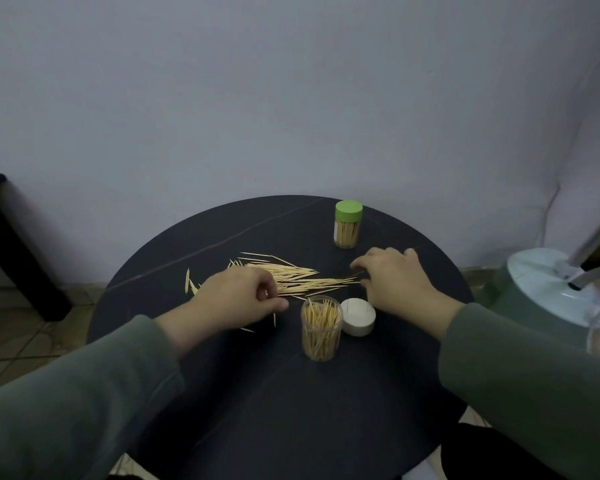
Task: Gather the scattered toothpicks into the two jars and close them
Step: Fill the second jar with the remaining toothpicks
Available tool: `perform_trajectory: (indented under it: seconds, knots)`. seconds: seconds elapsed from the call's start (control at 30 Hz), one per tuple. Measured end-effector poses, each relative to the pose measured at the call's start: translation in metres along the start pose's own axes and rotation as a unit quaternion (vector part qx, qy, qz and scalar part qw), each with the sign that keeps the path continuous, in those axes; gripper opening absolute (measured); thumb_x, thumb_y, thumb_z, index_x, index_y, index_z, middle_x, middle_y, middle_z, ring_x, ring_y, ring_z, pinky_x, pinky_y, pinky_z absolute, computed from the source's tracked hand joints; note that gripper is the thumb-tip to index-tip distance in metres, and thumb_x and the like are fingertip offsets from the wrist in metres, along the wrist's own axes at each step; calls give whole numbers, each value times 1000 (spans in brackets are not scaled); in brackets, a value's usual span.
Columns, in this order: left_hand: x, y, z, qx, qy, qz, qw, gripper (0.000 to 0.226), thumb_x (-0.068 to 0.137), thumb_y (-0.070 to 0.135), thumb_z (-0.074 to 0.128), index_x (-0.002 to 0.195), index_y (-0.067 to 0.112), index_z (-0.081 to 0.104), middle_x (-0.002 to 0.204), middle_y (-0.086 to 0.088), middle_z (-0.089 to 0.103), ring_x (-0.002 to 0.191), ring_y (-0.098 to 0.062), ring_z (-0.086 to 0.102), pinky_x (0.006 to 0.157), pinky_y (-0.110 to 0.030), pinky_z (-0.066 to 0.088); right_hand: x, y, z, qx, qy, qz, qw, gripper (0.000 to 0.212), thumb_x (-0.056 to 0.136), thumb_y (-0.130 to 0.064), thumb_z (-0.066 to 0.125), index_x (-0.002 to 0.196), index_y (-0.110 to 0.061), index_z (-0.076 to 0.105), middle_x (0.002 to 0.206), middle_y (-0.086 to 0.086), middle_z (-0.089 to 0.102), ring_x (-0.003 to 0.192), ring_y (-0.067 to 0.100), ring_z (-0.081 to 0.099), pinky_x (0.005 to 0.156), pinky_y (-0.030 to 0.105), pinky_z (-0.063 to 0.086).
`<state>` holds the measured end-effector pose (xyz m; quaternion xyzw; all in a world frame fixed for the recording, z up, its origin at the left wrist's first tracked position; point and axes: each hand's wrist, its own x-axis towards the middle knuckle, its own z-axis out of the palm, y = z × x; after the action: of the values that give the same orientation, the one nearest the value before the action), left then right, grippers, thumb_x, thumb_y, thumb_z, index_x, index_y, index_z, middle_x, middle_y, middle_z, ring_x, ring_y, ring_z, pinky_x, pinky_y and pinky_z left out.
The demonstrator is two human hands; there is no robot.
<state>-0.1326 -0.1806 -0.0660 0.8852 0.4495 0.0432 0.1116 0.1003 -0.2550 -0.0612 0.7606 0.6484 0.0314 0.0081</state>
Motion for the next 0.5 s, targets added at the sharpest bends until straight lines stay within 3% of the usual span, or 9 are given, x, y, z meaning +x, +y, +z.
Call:
perform_trajectory:
  seconds: [0.1, 0.2, 0.3, 0.5]
  knots:
    - [2, 4, -4, 44, -48, -17, 998, 29, 80, 60, 64, 90, 33, 63, 87, 16, 59, 84, -3, 56, 73, -25, 50, 7, -1, 4, -22, -25, 21, 999, 41, 95, -29, 56, 135, -31, 49, 132, 0, 53, 121, 23, 48, 104, 47, 31]
    - [3, 9, -3, 59, -65, -25, 996, 20, 83, 51, 66, 89, 32, 66, 90, 15, 62, 88, -6, 58, 79, -30, 53, 14, -4, 6, -29, -30, 31, 999, 24, 95, -29, 56, 119, -31, 59, 118, -1, 62, 114, 22, 53, 104, 46, 28]
    - [4, 14, -2, 49, -61, -17, 997, 11, 85, 41, 67, 90, 31, 69, 91, 14, 63, 89, -8, 59, 77, -29, 53, 19, -8, 7, -36, -23, 22, 999, 16, 95, -27, 57, 110, -31, 62, 109, -4, 65, 109, 20, 55, 103, 45, 27]
    - [6, 10, 1, 52, -36, -6, 998, 7, 89, 35, 64, 94, 34, 68, 100, 13, 63, 96, -9, 57, 78, -29, 52, 23, -12, 9, -3, -21, -9, 1000, 16, 96, -30, 55, 110, -33, 62, 106, -7, 65, 107, 17, 55, 102, 43, 26]
